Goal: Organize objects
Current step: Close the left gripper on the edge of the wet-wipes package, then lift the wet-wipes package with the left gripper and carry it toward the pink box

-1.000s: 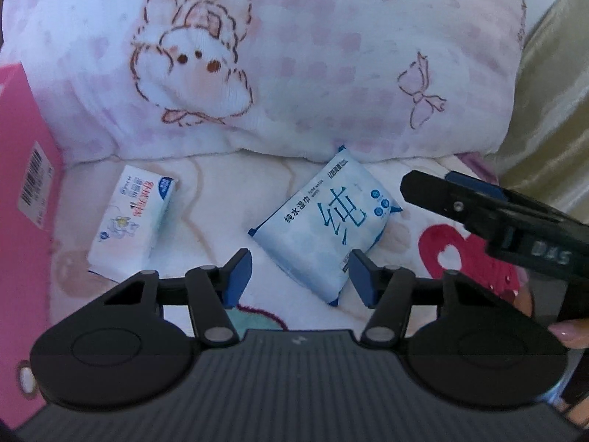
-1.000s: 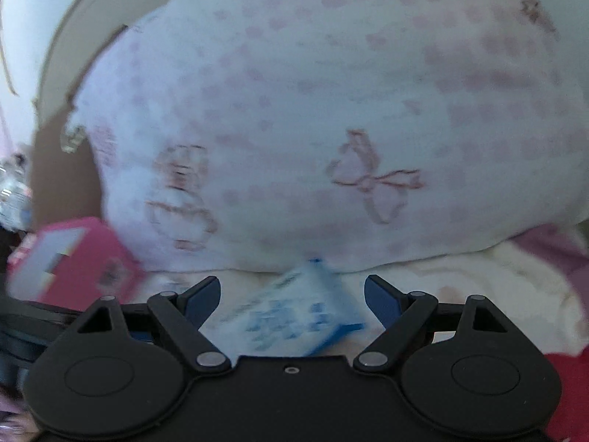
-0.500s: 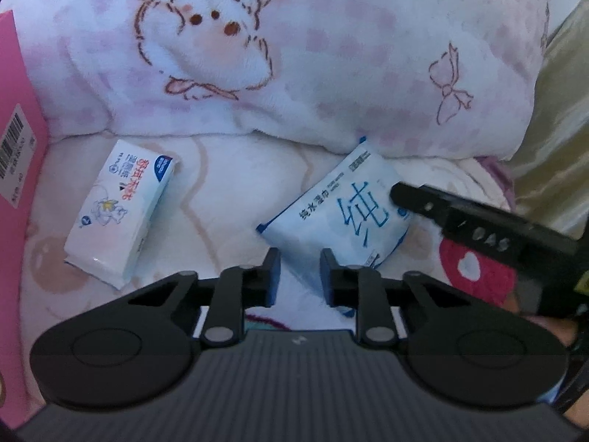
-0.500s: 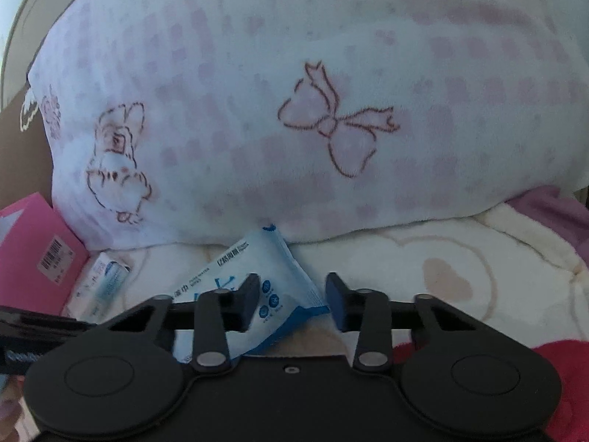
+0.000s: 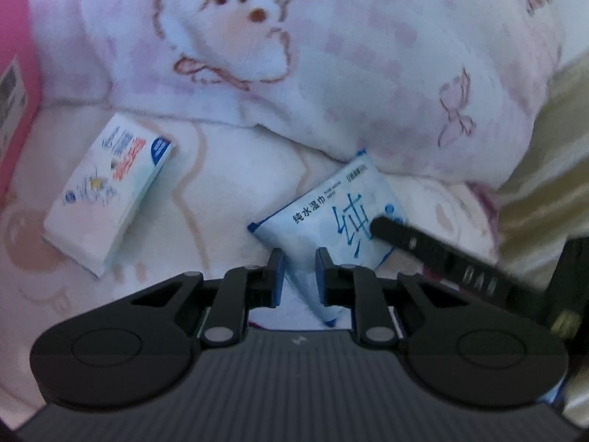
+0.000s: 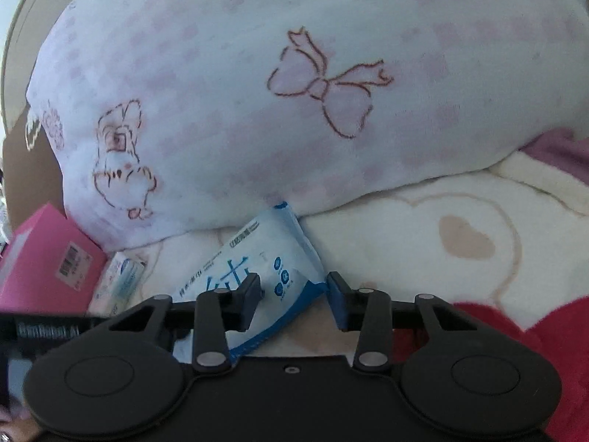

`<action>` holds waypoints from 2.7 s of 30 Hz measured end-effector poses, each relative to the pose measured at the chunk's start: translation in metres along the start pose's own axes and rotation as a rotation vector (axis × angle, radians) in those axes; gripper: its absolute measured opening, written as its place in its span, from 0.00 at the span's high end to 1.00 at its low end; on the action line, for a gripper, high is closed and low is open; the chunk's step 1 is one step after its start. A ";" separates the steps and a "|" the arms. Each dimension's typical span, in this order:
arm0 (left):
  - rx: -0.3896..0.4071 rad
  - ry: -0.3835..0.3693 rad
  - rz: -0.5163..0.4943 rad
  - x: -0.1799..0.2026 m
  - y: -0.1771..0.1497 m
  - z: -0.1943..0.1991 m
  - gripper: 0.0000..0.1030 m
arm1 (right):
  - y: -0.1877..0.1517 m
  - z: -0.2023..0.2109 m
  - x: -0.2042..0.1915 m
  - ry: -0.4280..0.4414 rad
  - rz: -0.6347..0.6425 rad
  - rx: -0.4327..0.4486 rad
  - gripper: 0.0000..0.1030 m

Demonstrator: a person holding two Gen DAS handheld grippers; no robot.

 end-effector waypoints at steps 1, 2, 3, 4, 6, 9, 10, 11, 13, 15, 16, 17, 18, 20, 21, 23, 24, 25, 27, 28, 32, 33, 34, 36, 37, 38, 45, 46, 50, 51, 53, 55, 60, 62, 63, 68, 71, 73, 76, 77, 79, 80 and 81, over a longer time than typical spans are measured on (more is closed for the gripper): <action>0.003 -0.010 0.025 -0.001 0.000 0.000 0.84 | -0.001 0.003 -0.002 -0.013 0.023 0.004 0.65; 0.007 -0.021 0.050 -0.003 -0.001 0.001 0.84 | -0.002 0.009 -0.003 -0.020 0.035 0.016 0.67; 0.008 -0.028 0.065 -0.004 -0.002 0.003 0.84 | -0.003 0.014 -0.004 -0.017 0.037 0.017 0.68; 0.007 -0.031 0.078 -0.006 -0.003 0.004 0.84 | -0.005 0.019 -0.005 -0.012 0.034 0.009 0.68; -0.005 -0.042 0.104 -0.008 -0.006 0.007 0.83 | -0.010 0.026 -0.006 0.003 0.024 -0.025 0.69; -0.024 -0.054 0.160 -0.009 -0.009 0.016 0.80 | -0.020 0.035 -0.012 0.031 0.018 -0.091 0.69; -0.031 -0.049 0.156 -0.009 -0.010 0.018 0.80 | -0.024 0.038 -0.013 0.041 0.010 -0.114 0.69; -0.031 -0.041 0.144 -0.009 -0.011 0.020 0.80 | -0.029 0.041 -0.015 0.059 0.002 -0.143 0.68; -0.041 -0.031 0.104 -0.006 -0.014 0.022 0.80 | -0.035 0.046 -0.017 0.073 -0.010 -0.174 0.68; -0.061 -0.030 0.098 -0.005 -0.019 0.021 0.80 | -0.036 0.051 -0.014 0.043 -0.035 -0.161 0.65; -0.072 -0.028 0.101 -0.005 -0.021 0.019 0.80 | -0.036 0.051 -0.011 0.011 -0.031 -0.153 0.63; -0.080 -0.020 0.106 -0.005 -0.023 0.017 0.80 | -0.036 0.051 -0.009 -0.021 -0.015 -0.148 0.61; -0.085 -0.010 0.103 -0.004 -0.024 0.015 0.80 | -0.036 0.050 -0.007 -0.045 0.000 -0.142 0.61; -0.106 -0.004 0.072 -0.003 -0.027 0.012 0.80 | -0.035 0.048 -0.002 -0.049 -0.011 -0.134 0.59; -0.103 0.000 0.067 -0.002 -0.027 0.012 0.80 | -0.035 0.048 0.000 -0.044 -0.023 -0.126 0.59; -0.101 0.005 0.060 -0.003 -0.028 0.010 0.80 | -0.034 0.046 0.002 -0.041 -0.014 -0.114 0.58; -0.102 0.006 0.063 -0.004 -0.028 0.010 0.79 | -0.034 0.044 0.002 -0.040 -0.003 -0.108 0.58; -0.104 0.008 0.067 -0.005 -0.029 0.009 0.78 | -0.034 0.042 0.002 -0.036 -0.002 -0.100 0.58; -0.103 0.008 0.062 -0.005 -0.029 0.008 0.78 | -0.034 0.038 0.004 -0.020 -0.038 -0.084 0.57; -0.103 0.009 0.057 -0.005 -0.028 0.008 0.78 | -0.036 0.036 0.004 -0.004 -0.060 -0.086 0.55; -0.096 0.009 0.033 -0.001 -0.028 0.011 0.79 | -0.037 0.036 -0.003 0.014 -0.037 -0.098 0.63; -0.094 0.001 0.034 -0.001 -0.028 0.012 0.79 | -0.037 0.036 -0.005 0.023 -0.039 -0.103 0.63; -0.091 -0.006 0.031 0.000 -0.028 0.013 0.79 | -0.038 0.037 -0.006 0.019 -0.030 -0.103 0.63; -0.087 -0.012 0.021 0.002 -0.028 0.016 0.79 | -0.039 0.039 -0.009 0.012 0.008 -0.108 0.63; -0.084 -0.012 0.013 0.004 -0.029 0.017 0.79 | -0.040 0.040 -0.012 0.009 0.028 -0.111 0.63; -0.081 -0.008 0.005 0.004 -0.029 0.019 0.79 | -0.041 0.041 -0.015 0.005 0.044 -0.114 0.63; -0.068 0.002 -0.028 0.006 -0.035 0.035 0.79 | -0.053 0.052 -0.034 -0.009 0.139 -0.109 0.63; -0.069 0.003 -0.029 0.005 -0.037 0.037 0.78 | -0.055 0.054 -0.036 -0.007 0.143 -0.108 0.63; -0.071 0.010 -0.046 0.002 -0.045 0.047 0.78 | -0.060 0.063 -0.046 -0.010 0.164 -0.103 0.63; -0.074 0.012 -0.050 0.001 -0.048 0.050 0.78 | -0.061 0.064 -0.049 -0.011 0.164 -0.103 0.63; -0.078 0.014 -0.056 -0.001 -0.052 0.057 0.78 | -0.065 0.069 -0.054 -0.011 0.158 -0.104 0.60; -0.081 0.015 -0.068 -0.002 -0.056 0.064 0.78 | -0.069 0.074 -0.060 -0.010 0.158 -0.105 0.58; -0.088 0.018 -0.092 -0.007 -0.063 0.082 0.78 | -0.078 0.088 -0.076 0.000 0.136 -0.103 0.53; -0.088 0.020 -0.109 -0.009 -0.066 0.091 0.77 | -0.082 0.093 -0.084 0.004 0.136 -0.101 0.52; -0.088 0.022 -0.116 -0.010 -0.067 0.095 0.77 | -0.084 0.096 -0.087 0.008 0.134 -0.100 0.51; -0.087 0.024 -0.161 -0.014 -0.073 0.117 0.75 | -0.093 0.109 -0.105 0.020 0.123 -0.097 0.47; -0.081 0.030 -0.178 -0.017 -0.075 0.130 0.74 | -0.100 0.115 -0.116 0.038 0.101 -0.108 0.47; -0.076 0.033 -0.184 -0.019 -0.076 0.141 0.74 | -0.102 0.119 -0.123 0.048 0.092 -0.112 0.47; -0.081 0.037 -0.201 -0.022 -0.079 0.157 0.74 | -0.104 0.126 -0.135 0.052 0.099 -0.112 0.46; -0.080 0.044 -0.199 -0.024 -0.080 0.162 0.74 | -0.105 0.128 -0.141 0.056 0.103 -0.118 0.44; -0.084 0.050 -0.196 -0.028 -0.082 0.173 0.73 | -0.108 0.132 -0.151 0.060 0.120 -0.130 0.44; -0.092 0.056 -0.195 -0.030 -0.083 0.178 0.73 | -0.109 0.134 -0.157 0.060 0.124 -0.134 0.43; -0.099 0.058 -0.193 -0.032 -0.084 0.182 0.73 | -0.111 0.135 -0.163 0.059 0.126 -0.139 0.42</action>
Point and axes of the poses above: each gripper's, at about its wrist camera, not at the fingertips, and z roughly against the way its jaws point, x to its right, y to its top, the point moved 9 cm from there along -z, roughly the way its jaws point, and after that the axes turned 6 degrees about x, right-handed, at the moved point
